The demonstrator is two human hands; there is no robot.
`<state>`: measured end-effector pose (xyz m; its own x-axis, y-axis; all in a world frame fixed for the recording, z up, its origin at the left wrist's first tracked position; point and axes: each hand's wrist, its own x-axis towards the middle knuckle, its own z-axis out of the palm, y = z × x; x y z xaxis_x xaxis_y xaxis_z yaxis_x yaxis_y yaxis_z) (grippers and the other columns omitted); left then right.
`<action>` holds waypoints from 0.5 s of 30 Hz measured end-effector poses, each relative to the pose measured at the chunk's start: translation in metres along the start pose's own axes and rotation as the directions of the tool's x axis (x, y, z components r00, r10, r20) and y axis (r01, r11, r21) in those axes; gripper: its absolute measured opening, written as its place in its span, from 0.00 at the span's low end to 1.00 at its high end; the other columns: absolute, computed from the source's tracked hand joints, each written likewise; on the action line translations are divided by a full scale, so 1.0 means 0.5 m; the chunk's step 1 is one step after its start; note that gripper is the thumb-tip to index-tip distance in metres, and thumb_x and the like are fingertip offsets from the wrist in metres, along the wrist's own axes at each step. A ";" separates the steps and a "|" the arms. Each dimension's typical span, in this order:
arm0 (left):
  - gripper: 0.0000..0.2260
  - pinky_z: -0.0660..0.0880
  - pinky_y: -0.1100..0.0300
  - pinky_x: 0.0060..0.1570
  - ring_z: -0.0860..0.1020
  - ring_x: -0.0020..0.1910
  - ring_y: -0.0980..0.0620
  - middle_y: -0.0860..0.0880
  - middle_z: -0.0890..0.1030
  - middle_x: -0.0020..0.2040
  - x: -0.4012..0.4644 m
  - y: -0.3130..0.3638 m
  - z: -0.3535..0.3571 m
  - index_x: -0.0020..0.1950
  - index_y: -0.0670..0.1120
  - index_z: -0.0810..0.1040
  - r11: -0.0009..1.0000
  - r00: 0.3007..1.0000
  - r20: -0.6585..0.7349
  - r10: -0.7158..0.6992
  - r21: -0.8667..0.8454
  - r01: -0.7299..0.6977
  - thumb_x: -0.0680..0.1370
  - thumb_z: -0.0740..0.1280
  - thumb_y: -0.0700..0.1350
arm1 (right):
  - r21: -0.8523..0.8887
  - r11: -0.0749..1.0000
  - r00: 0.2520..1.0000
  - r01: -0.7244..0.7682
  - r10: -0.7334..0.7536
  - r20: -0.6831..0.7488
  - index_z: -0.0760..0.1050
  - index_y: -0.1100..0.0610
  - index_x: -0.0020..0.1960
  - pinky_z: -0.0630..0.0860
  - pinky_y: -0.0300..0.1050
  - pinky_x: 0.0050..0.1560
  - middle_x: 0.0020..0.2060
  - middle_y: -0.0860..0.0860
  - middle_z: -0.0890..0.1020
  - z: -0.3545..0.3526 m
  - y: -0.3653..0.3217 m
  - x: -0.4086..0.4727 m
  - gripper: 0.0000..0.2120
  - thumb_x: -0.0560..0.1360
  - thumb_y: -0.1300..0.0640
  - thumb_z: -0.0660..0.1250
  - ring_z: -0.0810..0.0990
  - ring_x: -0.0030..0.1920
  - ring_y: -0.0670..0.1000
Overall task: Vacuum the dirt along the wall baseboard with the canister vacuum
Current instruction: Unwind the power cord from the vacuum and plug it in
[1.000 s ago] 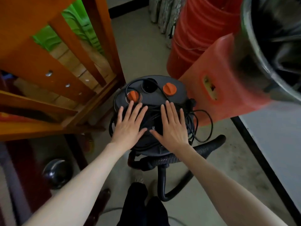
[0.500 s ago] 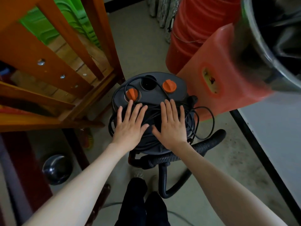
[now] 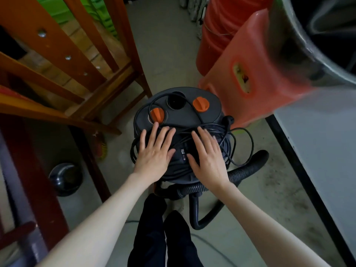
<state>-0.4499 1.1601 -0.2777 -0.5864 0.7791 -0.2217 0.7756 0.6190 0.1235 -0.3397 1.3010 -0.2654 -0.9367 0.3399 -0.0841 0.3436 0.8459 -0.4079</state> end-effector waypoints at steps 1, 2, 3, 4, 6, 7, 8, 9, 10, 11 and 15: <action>0.25 0.58 0.38 0.69 0.61 0.73 0.37 0.42 0.68 0.71 -0.007 0.008 0.002 0.75 0.42 0.62 1.000 1.000 0.001 -0.007 -0.005 0.007 0.81 0.50 0.52 | 0.045 0.999 0.998 -0.018 0.021 -0.059 0.72 0.67 0.68 0.71 0.59 0.66 0.65 0.65 0.74 -0.004 0.001 -0.025 0.24 0.75 0.60 0.70 0.73 0.66 0.66; 0.25 0.58 0.38 0.69 0.60 0.74 0.37 0.42 0.68 0.72 -0.013 0.016 0.004 0.75 0.42 0.62 1.000 1.000 0.002 -0.013 -0.011 0.013 0.81 0.51 0.52 | 0.076 0.996 0.994 -0.054 0.060 -0.086 0.74 0.69 0.64 0.76 0.58 0.60 0.59 0.65 0.77 -0.007 0.001 -0.045 0.20 0.74 0.63 0.71 0.77 0.59 0.66; 0.25 0.58 0.38 0.69 0.60 0.74 0.37 0.42 0.68 0.72 -0.019 0.024 0.006 0.75 0.42 0.61 1.000 1.000 0.005 -0.020 -0.018 0.020 0.81 0.53 0.52 | 0.099 0.990 0.992 -0.101 0.108 -0.063 0.75 0.70 0.62 0.77 0.57 0.57 0.56 0.64 0.78 -0.011 -0.002 -0.059 0.19 0.74 0.64 0.71 0.78 0.55 0.65; 0.25 0.58 0.38 0.69 0.60 0.74 0.37 0.42 0.68 0.72 -0.023 0.032 0.007 0.75 0.42 0.61 0.999 1.000 0.009 -0.027 -0.022 0.027 0.80 0.54 0.51 | 0.117 0.981 0.988 -0.153 0.154 0.005 0.74 0.70 0.63 0.76 0.55 0.56 0.55 0.64 0.78 -0.016 -0.007 -0.066 0.19 0.75 0.63 0.70 0.78 0.54 0.65; 0.26 0.58 0.38 0.69 0.60 0.74 0.37 0.41 0.68 0.72 -0.029 0.044 0.007 0.75 0.41 0.61 0.999 0.999 0.013 -0.038 -0.025 0.038 0.80 0.55 0.51 | 0.138 0.955 0.955 -0.263 0.237 0.175 0.70 0.67 0.69 0.71 0.49 0.59 0.59 0.62 0.76 -0.021 -0.009 -0.059 0.20 0.79 0.59 0.65 0.76 0.59 0.62; 0.26 0.58 0.38 0.69 0.60 0.74 0.37 0.41 0.68 0.72 -0.032 0.049 0.007 0.75 0.41 0.61 0.999 0.999 0.012 -0.043 -0.027 0.043 0.80 0.55 0.51 | 0.152 0.936 0.931 -0.316 0.275 0.240 0.68 0.65 0.71 0.69 0.47 0.58 0.61 0.60 0.76 -0.023 -0.005 -0.048 0.21 0.81 0.57 0.62 0.75 0.61 0.61; 0.25 0.58 0.38 0.69 0.60 0.73 0.37 0.41 0.68 0.72 -0.033 0.053 0.007 0.75 0.41 0.61 0.998 0.999 0.011 -0.047 -0.027 0.048 0.80 0.55 0.51 | 0.174 0.917 0.908 -0.360 0.301 0.291 0.68 0.63 0.70 0.69 0.47 0.57 0.62 0.59 0.76 -0.025 0.001 -0.035 0.20 0.82 0.56 0.60 0.75 0.61 0.60; 0.25 0.59 0.37 0.68 0.60 0.73 0.37 0.41 0.68 0.72 -0.034 0.056 0.007 0.75 0.41 0.62 0.998 0.999 0.010 -0.052 -0.026 0.052 0.81 0.54 0.51 | 0.206 0.896 0.887 -0.393 0.311 0.340 0.70 0.63 0.68 0.69 0.47 0.53 0.59 0.59 0.77 -0.029 0.006 -0.022 0.17 0.82 0.55 0.59 0.76 0.60 0.61; 0.25 0.59 0.37 0.68 0.61 0.73 0.37 0.41 0.68 0.71 -0.034 0.059 0.007 0.75 0.41 0.62 0.998 0.998 0.008 -0.056 -0.025 0.056 0.81 0.53 0.51 | 0.257 0.864 0.863 -0.433 0.314 0.396 0.71 0.63 0.65 0.69 0.46 0.49 0.55 0.59 0.79 -0.034 0.013 -0.009 0.15 0.82 0.55 0.58 0.77 0.58 0.61; 0.25 0.59 0.37 0.68 0.61 0.73 0.36 0.41 0.69 0.71 -0.034 0.061 0.007 0.75 0.41 0.62 0.998 0.998 0.003 -0.061 -0.027 0.061 0.81 0.53 0.51 | 0.329 0.809 0.831 -0.487 0.314 0.459 0.72 0.63 0.63 0.69 0.43 0.46 0.53 0.57 0.80 -0.040 0.021 0.004 0.14 0.82 0.56 0.59 0.78 0.56 0.59; 0.25 0.58 0.37 0.68 0.60 0.74 0.36 0.41 0.68 0.72 -0.031 0.061 0.015 0.75 0.41 0.62 0.997 0.997 -0.004 -0.071 -0.038 0.070 0.80 0.55 0.51 | 0.561 0.304 0.628 -0.770 0.206 0.751 0.66 0.61 0.73 0.74 0.33 0.54 0.55 0.45 0.80 -0.052 0.050 0.028 0.21 0.82 0.53 0.60 0.79 0.52 0.43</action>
<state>-0.4152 1.1662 -0.2777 -0.6408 0.7338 -0.2256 0.7229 0.6757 0.1445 -0.3424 1.3375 -0.2530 -0.5679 0.0787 -0.8193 0.7881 -0.2353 -0.5689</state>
